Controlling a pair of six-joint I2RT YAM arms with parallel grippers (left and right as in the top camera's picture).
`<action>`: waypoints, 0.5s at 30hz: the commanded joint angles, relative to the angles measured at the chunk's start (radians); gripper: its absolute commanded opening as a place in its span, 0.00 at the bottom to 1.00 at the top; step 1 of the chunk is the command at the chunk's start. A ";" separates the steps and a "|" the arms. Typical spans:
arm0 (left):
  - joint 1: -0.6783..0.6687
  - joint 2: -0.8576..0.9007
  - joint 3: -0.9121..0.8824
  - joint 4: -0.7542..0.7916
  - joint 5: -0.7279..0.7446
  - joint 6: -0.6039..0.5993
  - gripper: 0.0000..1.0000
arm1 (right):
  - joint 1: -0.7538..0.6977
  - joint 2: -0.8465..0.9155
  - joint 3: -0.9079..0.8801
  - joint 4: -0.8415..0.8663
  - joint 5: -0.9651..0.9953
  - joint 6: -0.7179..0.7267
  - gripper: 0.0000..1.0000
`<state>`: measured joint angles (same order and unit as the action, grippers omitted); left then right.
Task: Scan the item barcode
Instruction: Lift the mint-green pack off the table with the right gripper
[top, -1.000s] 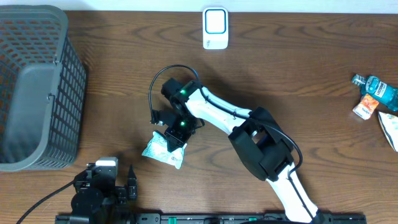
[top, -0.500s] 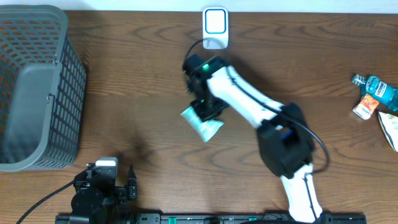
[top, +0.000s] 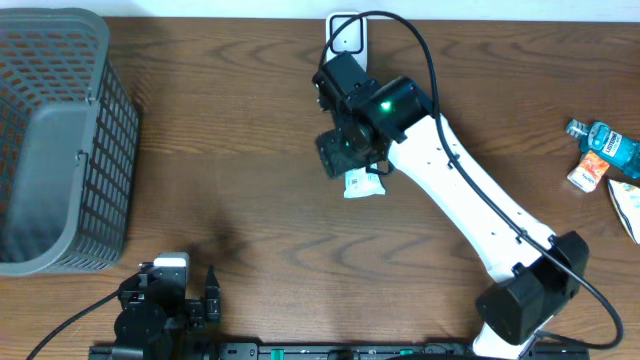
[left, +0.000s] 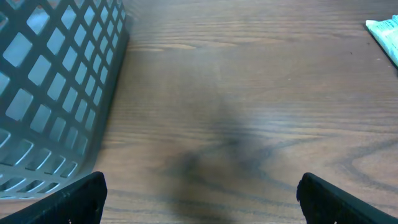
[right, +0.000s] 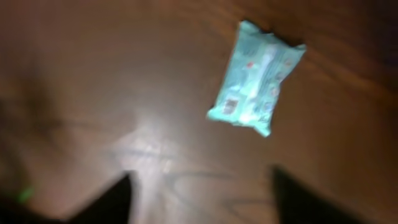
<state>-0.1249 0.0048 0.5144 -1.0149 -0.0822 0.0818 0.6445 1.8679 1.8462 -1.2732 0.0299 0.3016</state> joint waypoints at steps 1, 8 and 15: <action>0.002 0.001 -0.001 -0.001 -0.008 -0.001 0.98 | -0.069 0.063 -0.076 0.041 0.083 0.151 0.79; 0.002 0.001 -0.001 -0.001 -0.008 -0.001 0.98 | -0.192 0.180 -0.194 0.240 -0.021 0.192 0.52; 0.002 0.001 -0.001 -0.001 -0.008 -0.001 0.98 | -0.253 0.285 -0.218 0.350 -0.229 0.043 0.46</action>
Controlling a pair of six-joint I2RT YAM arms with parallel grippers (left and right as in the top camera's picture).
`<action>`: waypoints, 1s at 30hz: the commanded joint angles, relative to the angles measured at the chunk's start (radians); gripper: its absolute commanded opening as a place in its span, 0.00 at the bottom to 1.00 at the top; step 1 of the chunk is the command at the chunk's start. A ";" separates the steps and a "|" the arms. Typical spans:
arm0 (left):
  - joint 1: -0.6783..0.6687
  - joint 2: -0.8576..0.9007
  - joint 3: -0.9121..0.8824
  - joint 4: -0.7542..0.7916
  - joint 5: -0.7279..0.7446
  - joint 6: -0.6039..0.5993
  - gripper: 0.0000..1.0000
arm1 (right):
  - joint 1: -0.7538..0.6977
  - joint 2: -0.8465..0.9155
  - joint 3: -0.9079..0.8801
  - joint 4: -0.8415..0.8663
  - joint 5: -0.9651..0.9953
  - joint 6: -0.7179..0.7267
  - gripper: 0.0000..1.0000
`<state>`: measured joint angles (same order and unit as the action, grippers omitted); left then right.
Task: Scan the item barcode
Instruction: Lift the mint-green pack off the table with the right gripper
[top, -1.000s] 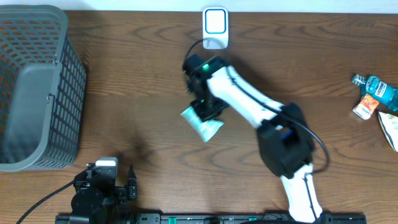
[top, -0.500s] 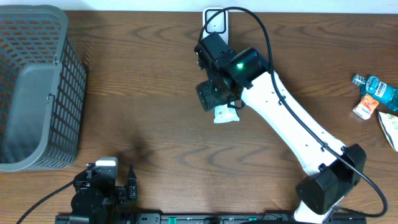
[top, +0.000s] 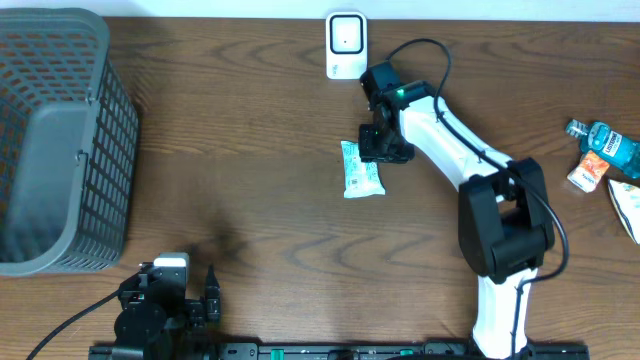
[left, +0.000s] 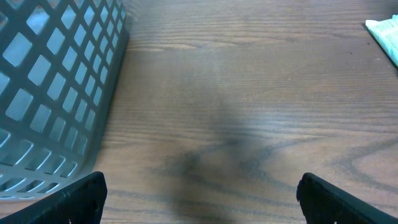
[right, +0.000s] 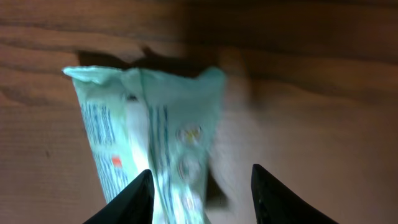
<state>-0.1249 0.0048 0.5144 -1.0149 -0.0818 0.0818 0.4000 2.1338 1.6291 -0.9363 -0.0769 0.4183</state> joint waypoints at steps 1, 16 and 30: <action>0.002 0.001 -0.001 -0.001 -0.009 -0.001 0.98 | -0.013 0.031 -0.001 0.021 -0.126 -0.079 0.46; 0.002 0.001 -0.001 -0.001 -0.009 -0.001 0.98 | -0.034 0.249 0.001 0.009 -0.173 -0.150 0.01; 0.002 0.001 -0.001 -0.001 -0.009 -0.001 0.98 | -0.048 -0.352 0.077 -0.150 -0.369 -0.073 0.01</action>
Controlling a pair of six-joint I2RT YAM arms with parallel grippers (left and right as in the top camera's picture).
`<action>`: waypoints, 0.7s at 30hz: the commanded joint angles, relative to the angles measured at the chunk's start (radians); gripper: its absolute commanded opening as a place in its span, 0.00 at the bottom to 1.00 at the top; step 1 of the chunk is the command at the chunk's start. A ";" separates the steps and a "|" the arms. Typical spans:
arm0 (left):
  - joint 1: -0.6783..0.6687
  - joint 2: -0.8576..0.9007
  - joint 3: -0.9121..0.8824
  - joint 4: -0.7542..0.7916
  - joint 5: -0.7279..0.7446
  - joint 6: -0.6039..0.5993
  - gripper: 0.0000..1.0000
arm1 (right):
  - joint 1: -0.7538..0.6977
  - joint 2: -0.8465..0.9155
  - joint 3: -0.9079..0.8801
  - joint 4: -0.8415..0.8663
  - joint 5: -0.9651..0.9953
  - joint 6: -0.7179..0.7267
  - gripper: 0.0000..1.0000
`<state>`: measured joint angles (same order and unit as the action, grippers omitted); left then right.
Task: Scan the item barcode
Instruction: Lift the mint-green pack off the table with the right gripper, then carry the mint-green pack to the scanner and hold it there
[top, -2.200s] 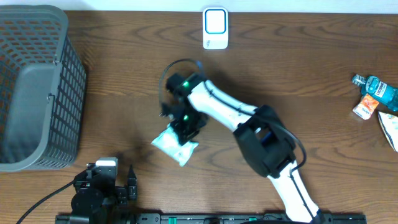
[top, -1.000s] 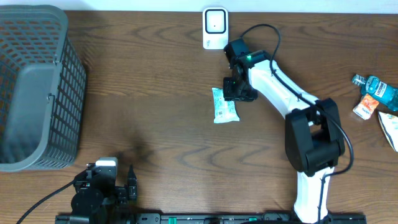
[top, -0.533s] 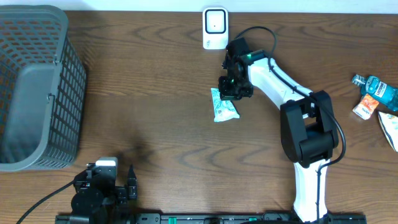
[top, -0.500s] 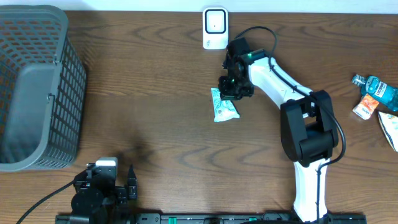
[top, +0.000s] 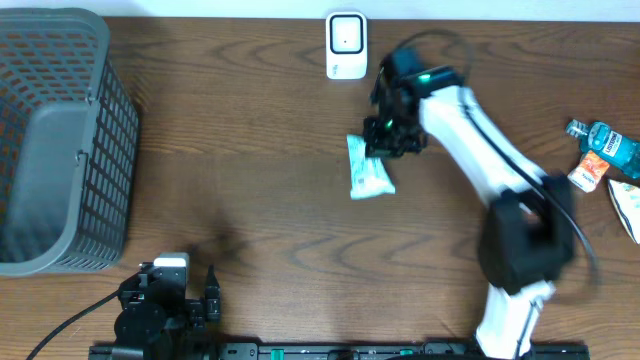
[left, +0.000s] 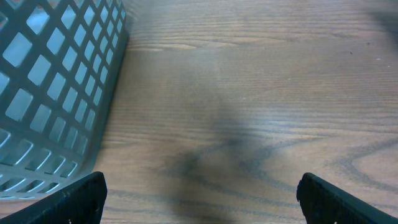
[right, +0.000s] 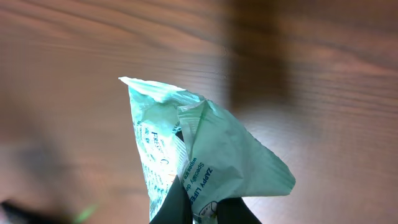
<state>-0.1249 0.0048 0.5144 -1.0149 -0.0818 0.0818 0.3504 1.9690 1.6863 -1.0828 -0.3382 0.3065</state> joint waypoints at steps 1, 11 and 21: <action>0.002 0.001 -0.001 -0.001 -0.009 -0.001 0.98 | 0.003 -0.228 0.020 -0.004 -0.126 0.038 0.01; 0.002 0.001 -0.001 -0.001 -0.009 -0.001 0.98 | 0.218 -0.419 0.019 -0.006 0.756 0.097 0.02; 0.002 0.001 -0.001 -0.001 -0.009 -0.001 0.98 | 0.399 -0.151 0.014 0.395 1.687 0.031 0.01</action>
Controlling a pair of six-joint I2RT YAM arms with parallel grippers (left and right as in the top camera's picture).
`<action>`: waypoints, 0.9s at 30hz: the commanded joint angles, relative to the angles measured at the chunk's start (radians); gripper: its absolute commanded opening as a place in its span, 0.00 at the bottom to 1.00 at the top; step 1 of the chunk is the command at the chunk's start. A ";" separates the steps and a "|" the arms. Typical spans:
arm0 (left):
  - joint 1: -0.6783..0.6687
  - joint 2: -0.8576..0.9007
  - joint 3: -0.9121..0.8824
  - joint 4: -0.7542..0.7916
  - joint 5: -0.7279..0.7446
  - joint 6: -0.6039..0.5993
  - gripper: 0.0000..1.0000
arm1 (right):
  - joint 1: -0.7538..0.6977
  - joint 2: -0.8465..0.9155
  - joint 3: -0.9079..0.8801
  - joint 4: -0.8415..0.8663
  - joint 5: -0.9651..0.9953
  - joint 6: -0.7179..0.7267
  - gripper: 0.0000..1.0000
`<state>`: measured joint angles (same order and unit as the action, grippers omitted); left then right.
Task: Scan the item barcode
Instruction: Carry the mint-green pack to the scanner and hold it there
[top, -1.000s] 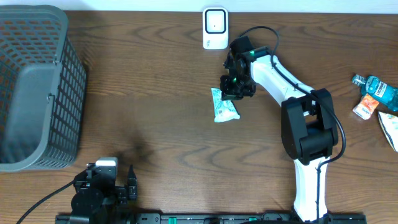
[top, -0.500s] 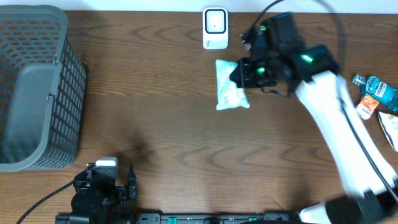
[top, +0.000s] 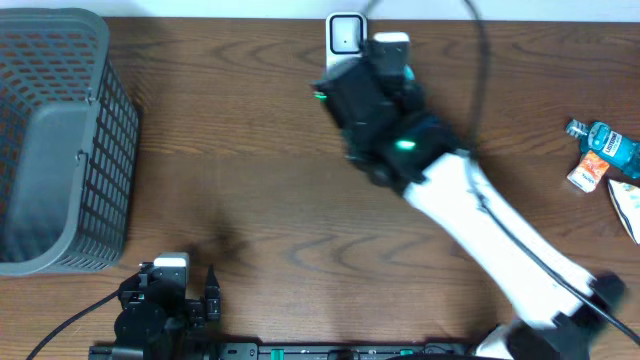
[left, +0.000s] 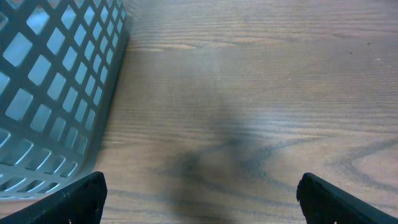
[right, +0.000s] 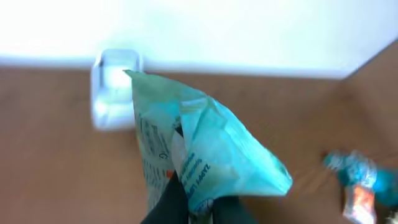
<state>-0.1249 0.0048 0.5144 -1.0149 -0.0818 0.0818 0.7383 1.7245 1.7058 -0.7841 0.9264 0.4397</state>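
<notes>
A teal wipes packet (right: 199, 143) hangs pinched by its seam in my right gripper (right: 199, 204), which is shut on it. Behind the packet's upper left corner stands the white barcode scanner (right: 115, 87), against the table's far edge. From overhead the raised right arm (top: 400, 140) covers the packet and the gripper; only the scanner (top: 345, 30) shows beside the wrist. My left gripper (left: 202, 208) rests open over bare wood at the near left, nothing between its fingertips (left: 81, 196).
A grey mesh basket (top: 55, 140) fills the left side, and its wall (left: 50, 81) is close to the left gripper. A blue bottle (top: 605, 140), a small orange box (top: 588, 172) and another packet (top: 628, 210) lie at the right edge.
My right arm has risen and moved toward the far edge with the packet. The packet was low over the wood right of centre; now it hangs in front of the scanner. The left arm has not moved.
The packet lay flat on the table with my right gripper open above it. Then the open jaws stood at the packet's end. Then they were shut on its seam with the packet lifted, and now it is held up before the scanner.
</notes>
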 joint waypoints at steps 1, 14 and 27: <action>0.002 0.001 -0.001 -0.001 -0.009 -0.002 0.98 | 0.010 0.134 -0.005 0.211 0.479 -0.189 0.02; 0.002 0.001 -0.001 -0.001 -0.009 -0.001 0.98 | -0.099 0.609 0.026 1.729 0.166 -1.557 0.01; 0.002 0.001 -0.001 -0.001 -0.009 -0.001 0.98 | -0.138 0.885 0.380 1.513 -0.066 -1.471 0.01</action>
<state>-0.1249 0.0067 0.5133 -1.0145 -0.0826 0.0818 0.6151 2.5748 2.0113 0.7322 0.9550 -1.0454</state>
